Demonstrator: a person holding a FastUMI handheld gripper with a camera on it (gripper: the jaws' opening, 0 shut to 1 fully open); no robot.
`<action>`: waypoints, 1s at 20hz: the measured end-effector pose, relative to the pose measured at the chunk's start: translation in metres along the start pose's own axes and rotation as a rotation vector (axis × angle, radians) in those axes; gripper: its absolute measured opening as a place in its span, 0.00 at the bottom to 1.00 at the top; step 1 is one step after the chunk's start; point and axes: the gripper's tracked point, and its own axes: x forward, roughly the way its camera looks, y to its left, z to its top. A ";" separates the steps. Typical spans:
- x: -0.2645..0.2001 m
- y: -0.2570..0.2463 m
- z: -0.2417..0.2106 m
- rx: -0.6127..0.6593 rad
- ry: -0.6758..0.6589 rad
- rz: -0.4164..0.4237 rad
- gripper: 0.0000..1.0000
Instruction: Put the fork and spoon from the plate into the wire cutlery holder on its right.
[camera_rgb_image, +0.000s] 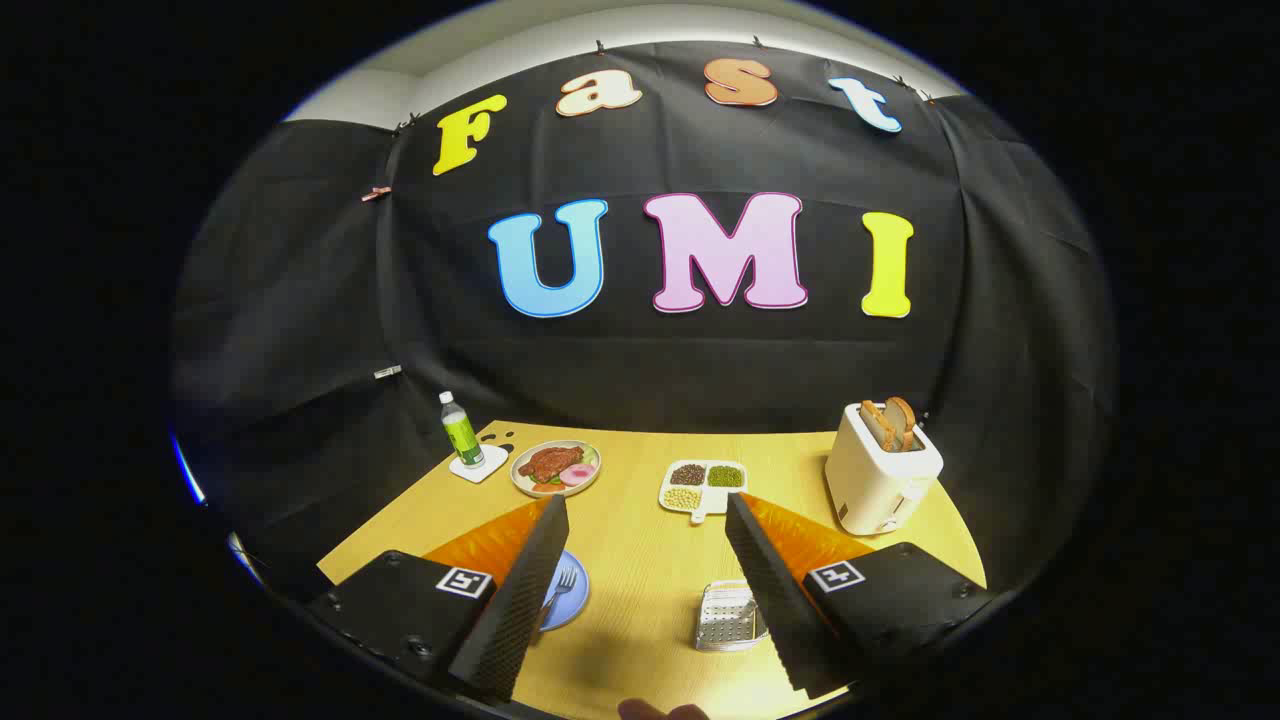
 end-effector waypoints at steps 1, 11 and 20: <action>0.001 0.000 -0.001 -0.001 0.003 -0.001 0.98; 0.006 0.005 -0.001 0.010 0.012 -0.005 0.98; 0.012 0.013 -0.006 0.000 0.027 -0.021 0.99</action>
